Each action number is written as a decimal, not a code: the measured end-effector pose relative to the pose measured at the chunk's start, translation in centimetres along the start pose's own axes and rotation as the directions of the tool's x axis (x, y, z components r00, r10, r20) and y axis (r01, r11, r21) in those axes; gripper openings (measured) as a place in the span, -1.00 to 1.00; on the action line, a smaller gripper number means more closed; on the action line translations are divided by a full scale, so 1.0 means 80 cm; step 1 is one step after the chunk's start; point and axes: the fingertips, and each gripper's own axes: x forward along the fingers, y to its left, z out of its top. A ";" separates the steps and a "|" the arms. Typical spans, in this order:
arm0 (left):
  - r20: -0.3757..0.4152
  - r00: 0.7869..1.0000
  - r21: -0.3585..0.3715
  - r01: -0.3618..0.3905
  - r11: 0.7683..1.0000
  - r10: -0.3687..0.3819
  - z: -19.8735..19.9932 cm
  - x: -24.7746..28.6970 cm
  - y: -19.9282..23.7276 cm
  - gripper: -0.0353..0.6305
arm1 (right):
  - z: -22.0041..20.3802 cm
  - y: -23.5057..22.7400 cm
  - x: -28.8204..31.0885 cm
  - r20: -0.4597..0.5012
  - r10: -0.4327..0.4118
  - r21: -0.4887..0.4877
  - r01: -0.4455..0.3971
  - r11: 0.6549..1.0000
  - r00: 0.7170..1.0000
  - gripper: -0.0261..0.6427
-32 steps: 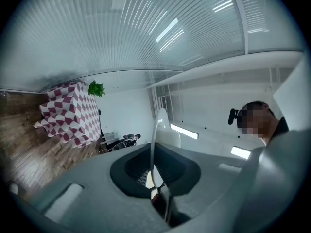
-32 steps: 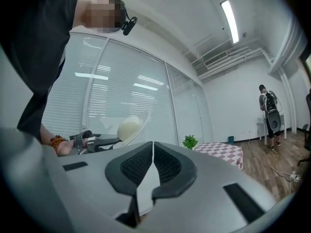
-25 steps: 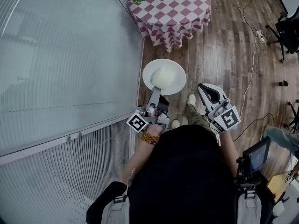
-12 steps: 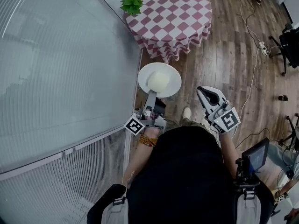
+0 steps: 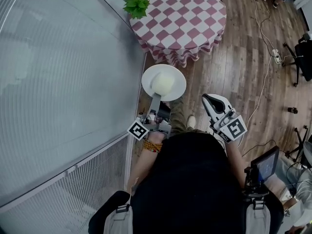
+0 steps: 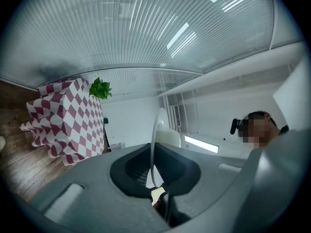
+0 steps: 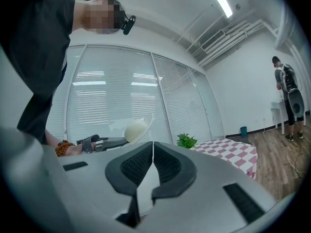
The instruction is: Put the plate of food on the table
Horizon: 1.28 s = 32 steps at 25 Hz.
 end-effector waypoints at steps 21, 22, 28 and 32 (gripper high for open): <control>-0.107 0.994 -0.098 0.006 0.995 -0.016 0.197 0.234 0.159 -0.85 | 0.081 -0.159 0.269 -0.013 -0.079 -0.045 0.079 0.996 0.997 -0.88; -0.113 0.994 -0.099 0.000 0.995 -0.012 0.203 0.238 0.166 -0.85 | 0.084 -0.164 0.273 -0.005 -0.090 -0.049 0.090 0.995 0.996 -0.88; -0.125 0.992 -0.106 -0.003 0.994 -0.010 0.218 0.256 0.187 -0.85 | 0.076 -0.197 0.281 -0.012 -0.144 -0.038 0.144 0.989 0.989 -0.88; -0.125 0.992 -0.122 -0.017 0.992 0.001 0.215 0.261 0.199 -0.85 | 0.072 -0.213 0.286 -0.019 -0.154 -0.028 0.154 0.988 0.988 -0.88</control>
